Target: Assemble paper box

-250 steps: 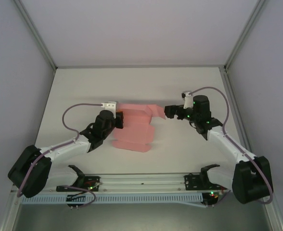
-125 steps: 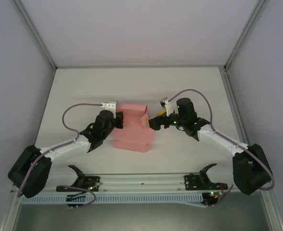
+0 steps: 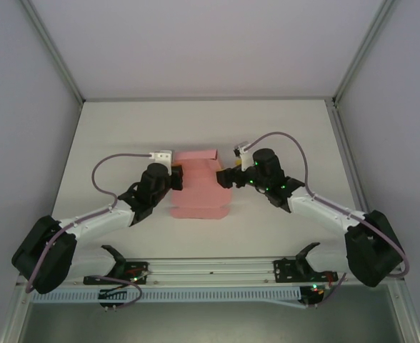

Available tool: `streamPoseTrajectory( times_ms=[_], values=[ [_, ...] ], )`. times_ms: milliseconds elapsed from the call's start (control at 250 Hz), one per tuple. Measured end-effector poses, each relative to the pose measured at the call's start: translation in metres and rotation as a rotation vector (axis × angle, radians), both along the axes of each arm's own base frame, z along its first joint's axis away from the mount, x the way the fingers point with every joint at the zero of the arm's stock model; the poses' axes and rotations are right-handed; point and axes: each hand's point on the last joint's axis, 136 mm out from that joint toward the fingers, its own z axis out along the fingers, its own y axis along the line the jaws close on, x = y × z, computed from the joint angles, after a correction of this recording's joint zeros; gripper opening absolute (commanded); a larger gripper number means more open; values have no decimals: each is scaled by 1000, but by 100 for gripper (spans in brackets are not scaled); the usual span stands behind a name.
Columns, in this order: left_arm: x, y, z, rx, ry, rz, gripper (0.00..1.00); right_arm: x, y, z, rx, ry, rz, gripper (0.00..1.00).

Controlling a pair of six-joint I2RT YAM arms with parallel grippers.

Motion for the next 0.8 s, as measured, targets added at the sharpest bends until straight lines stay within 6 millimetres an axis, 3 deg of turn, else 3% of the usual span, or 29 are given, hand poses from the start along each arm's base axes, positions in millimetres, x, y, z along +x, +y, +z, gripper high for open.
streamPoseTrajectory(
  times_ms=[128, 355, 475, 579, 703, 771, 803],
  values=[
    [3, -2, -1, -6, 8, 5, 0, -4, 1, 12, -11, -50, -17, 80],
    [5, -4, -7, 14, 44, 12, 0, 6, 8, 1, -93, -74, -64, 57],
    [5, -5, -7, 15, 62, 17, 0, 12, 16, -1, -134, -98, -91, 52],
    [6, -10, -7, 18, 74, 14, 0, 20, 22, -2, -178, -122, -116, 37],
    [7, -10, -7, 26, 93, 27, 0, 30, 21, -3, -254, -171, -179, 10],
    [6, -12, -7, 26, 112, 36, 0, 37, 15, -5, -310, -199, -249, 0],
    [6, -13, -7, 24, 124, 43, 0, 41, 12, -5, -335, -210, -287, 0]
  ],
)
